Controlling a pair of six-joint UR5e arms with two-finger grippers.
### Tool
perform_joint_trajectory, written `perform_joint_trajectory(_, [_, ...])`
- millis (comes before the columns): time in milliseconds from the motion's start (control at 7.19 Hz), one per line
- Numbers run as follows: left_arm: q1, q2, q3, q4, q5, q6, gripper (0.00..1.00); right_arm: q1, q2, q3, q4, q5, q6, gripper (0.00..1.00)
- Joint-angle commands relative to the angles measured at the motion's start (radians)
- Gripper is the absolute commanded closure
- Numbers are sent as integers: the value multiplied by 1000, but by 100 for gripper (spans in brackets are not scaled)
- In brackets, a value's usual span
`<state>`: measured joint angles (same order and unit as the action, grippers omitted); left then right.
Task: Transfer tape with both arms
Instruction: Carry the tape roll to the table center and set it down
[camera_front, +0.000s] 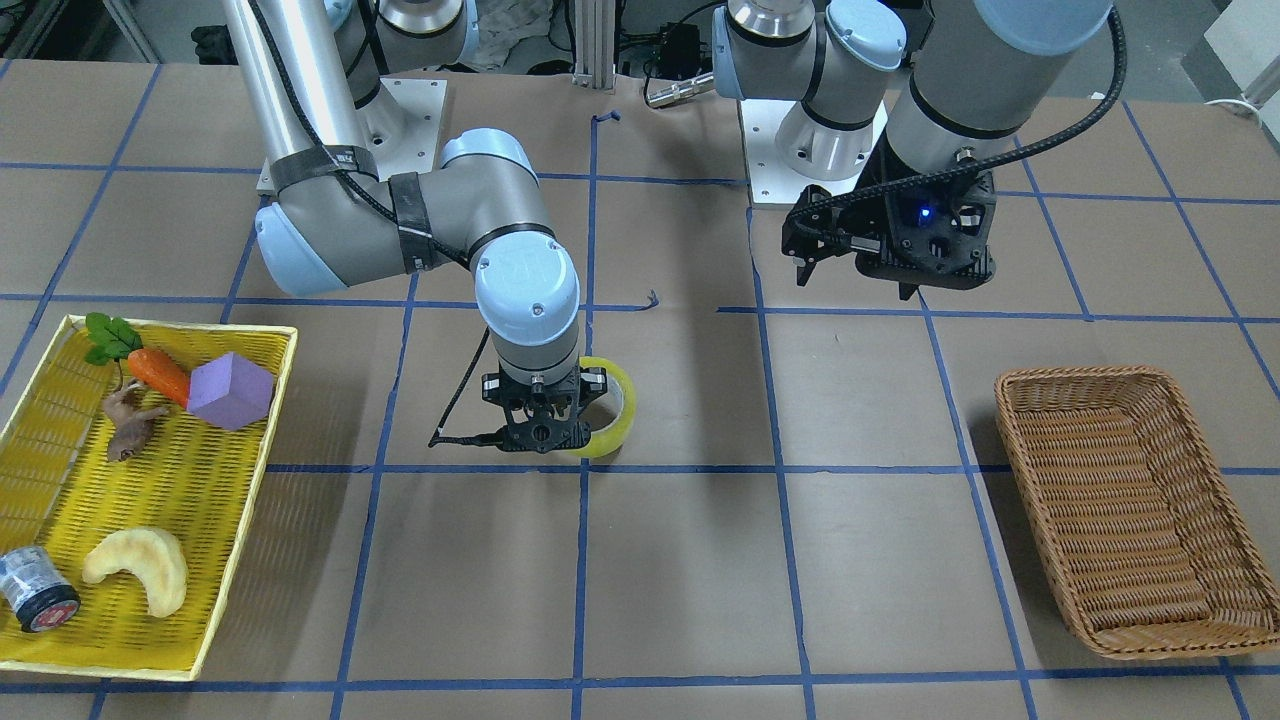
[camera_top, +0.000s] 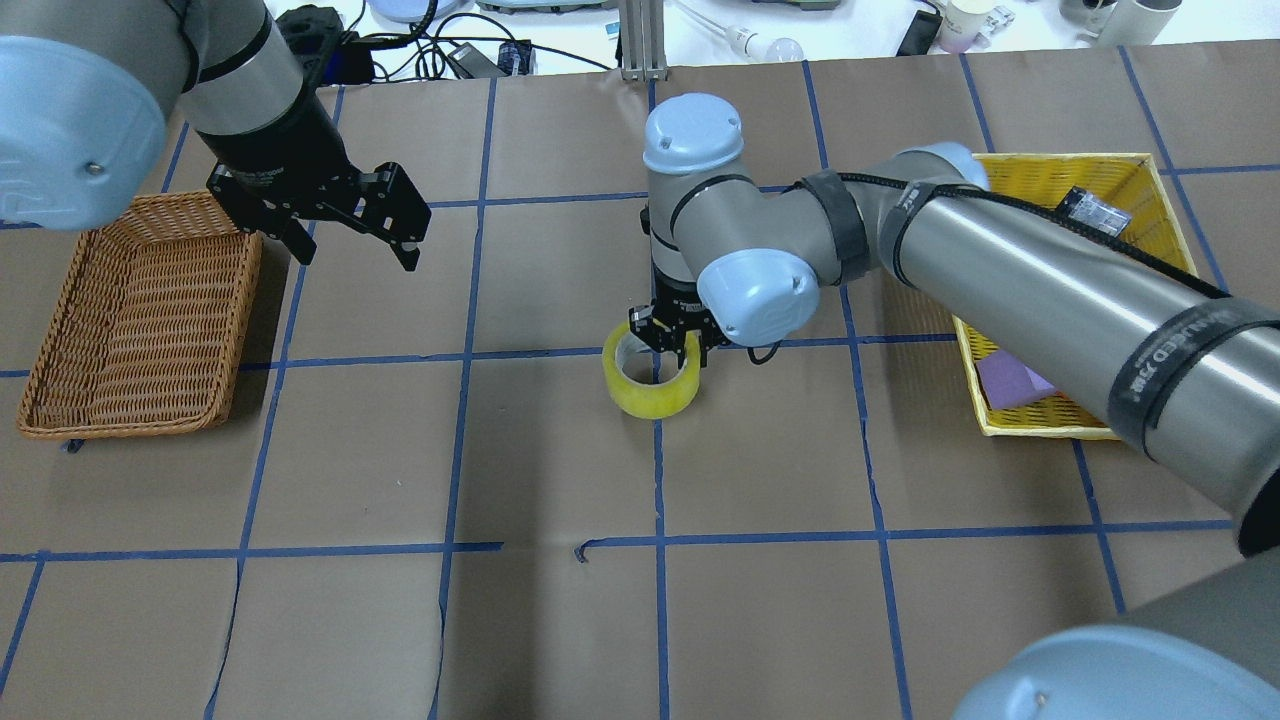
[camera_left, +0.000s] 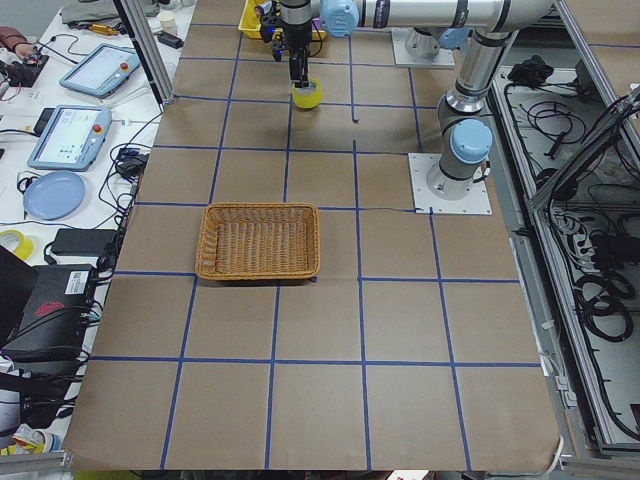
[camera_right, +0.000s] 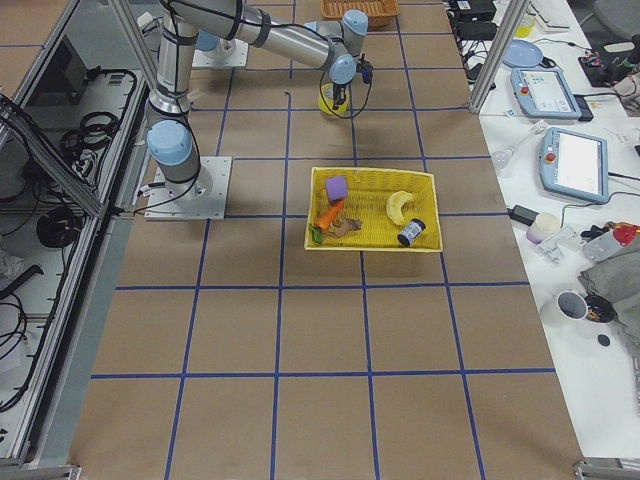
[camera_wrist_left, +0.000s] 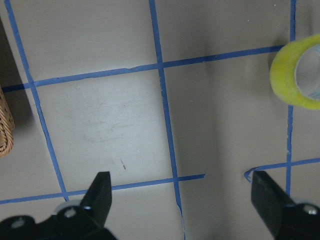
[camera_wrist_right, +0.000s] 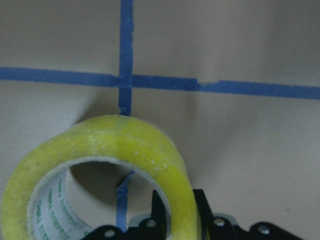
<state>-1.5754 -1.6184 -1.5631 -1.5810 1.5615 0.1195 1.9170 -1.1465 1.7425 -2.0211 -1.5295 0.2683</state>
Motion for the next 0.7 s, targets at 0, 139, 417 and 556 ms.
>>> perform_joint_trajectory(0, [0, 0, 0, 1, 0, -1, 0, 5, -15, 49, -22, 5, 3, 100])
perform_joint_trajectory(139, [0, 0, 0, 0, 0, 0, 0, 5, -15, 58, -22, 3, 3, 100])
perform_joint_trajectory(417, [0, 0, 0, 1, 0, 0, 0, 5, -7, 68, -24, 6, 3, 100])
perform_joint_trajectory(556, [0, 0, 0, 1, 0, -1, 0, 7, -6, 68, -33, 6, 5, 100])
